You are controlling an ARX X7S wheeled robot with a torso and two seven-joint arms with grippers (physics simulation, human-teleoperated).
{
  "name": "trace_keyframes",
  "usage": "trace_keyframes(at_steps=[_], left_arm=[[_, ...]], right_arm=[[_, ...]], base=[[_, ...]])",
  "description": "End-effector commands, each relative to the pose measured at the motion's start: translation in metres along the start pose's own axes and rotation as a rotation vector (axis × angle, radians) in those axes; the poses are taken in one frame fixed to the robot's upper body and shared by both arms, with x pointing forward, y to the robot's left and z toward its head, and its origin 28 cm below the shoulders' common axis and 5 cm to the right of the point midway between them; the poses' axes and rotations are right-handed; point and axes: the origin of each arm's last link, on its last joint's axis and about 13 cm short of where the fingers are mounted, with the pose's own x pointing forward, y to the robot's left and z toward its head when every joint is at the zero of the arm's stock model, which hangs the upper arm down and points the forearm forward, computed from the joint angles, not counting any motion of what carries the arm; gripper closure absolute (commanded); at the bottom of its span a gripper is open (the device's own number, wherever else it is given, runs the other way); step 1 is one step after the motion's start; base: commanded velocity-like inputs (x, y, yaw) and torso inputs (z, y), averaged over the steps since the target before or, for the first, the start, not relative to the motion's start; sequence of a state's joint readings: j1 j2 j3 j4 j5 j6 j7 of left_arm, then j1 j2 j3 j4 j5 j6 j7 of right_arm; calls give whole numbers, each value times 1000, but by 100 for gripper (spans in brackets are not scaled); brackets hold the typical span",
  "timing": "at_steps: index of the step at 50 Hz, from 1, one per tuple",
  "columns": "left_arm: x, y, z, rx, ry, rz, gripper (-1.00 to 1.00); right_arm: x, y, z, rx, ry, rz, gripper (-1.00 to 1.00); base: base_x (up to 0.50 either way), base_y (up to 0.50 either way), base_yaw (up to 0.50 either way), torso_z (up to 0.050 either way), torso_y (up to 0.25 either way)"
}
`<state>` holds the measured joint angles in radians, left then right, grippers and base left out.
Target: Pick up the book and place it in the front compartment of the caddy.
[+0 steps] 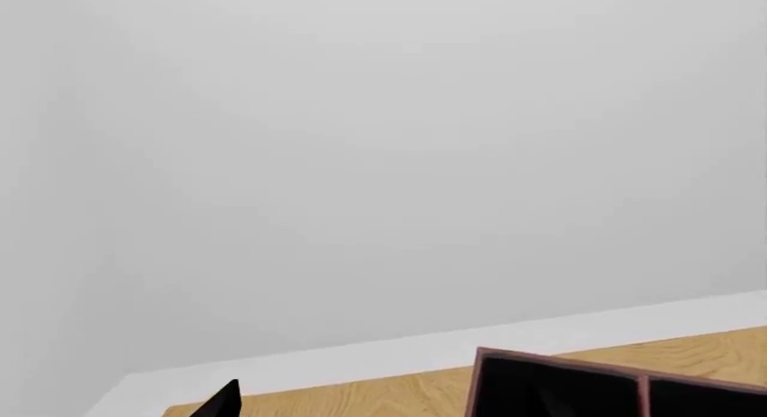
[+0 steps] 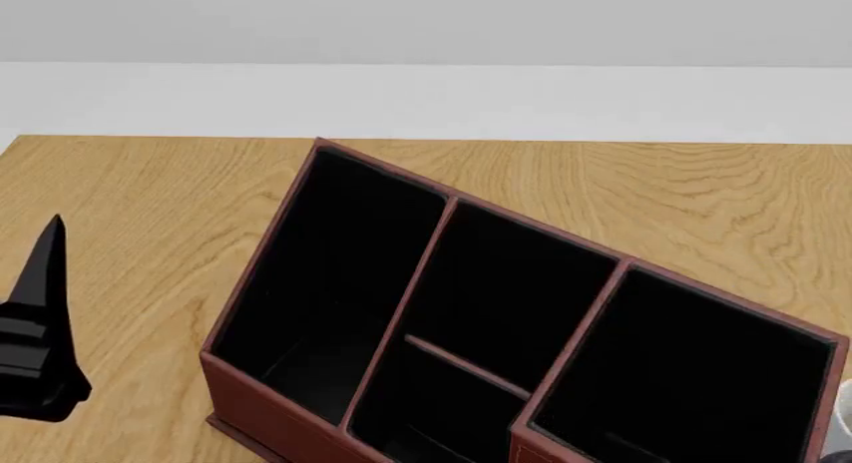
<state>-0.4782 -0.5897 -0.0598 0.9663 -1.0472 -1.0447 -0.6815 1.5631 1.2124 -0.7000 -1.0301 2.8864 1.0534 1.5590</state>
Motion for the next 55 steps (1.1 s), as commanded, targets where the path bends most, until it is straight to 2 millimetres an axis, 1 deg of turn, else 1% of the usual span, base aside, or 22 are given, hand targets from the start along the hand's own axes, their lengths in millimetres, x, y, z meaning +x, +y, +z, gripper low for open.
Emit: trace_keyframes(at_steps=[1,9,34,55], left_arm=[[1,-1,1,1,-2,-5,-100],[1,0,-5,0,9,6,-100],[0,0,-3,12,5,7,-100],[-1,0,-2,10,2,10,-100]], right_arm=[[-2,2,-7,-26,50,75,-100],[4,4,-19,-27,84,140,-100],[14,14,-47,-15,157,208,-100],[22,23,-56,-16,205,228,-100]], base=[[0,0,0,0,0],[0,0,0,0,0],[0,0,0,0,0],[0,0,0,0,0]])
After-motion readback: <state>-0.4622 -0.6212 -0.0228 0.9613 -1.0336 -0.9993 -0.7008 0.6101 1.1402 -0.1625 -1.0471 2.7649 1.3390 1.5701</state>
